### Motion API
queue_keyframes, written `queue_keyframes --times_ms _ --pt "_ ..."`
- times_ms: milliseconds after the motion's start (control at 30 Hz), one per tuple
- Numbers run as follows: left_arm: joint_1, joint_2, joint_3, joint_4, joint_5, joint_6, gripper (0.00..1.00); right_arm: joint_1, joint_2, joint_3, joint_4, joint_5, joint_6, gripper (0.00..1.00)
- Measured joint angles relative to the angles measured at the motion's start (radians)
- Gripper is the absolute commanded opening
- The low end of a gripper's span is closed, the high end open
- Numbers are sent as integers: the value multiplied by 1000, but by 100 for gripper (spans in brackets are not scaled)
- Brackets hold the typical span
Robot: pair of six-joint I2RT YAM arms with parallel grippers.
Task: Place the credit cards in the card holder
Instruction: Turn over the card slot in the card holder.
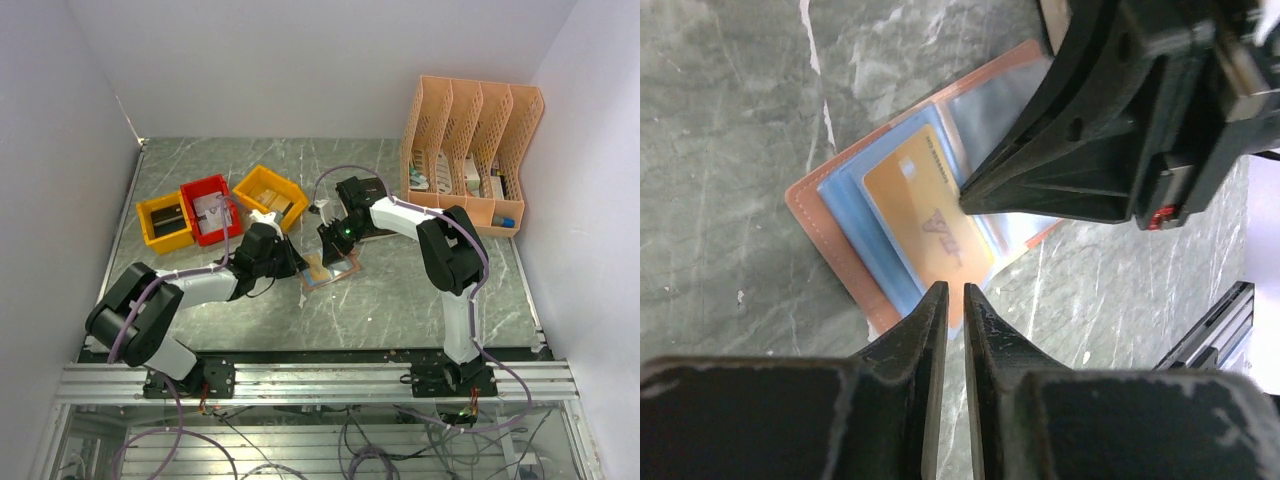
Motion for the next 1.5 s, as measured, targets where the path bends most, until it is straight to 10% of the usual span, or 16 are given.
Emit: queue_keyframes --times_ms 1500 --pt "-2 119 -18 106 19 -66 33 0 1 2 -3 -3 0 3"
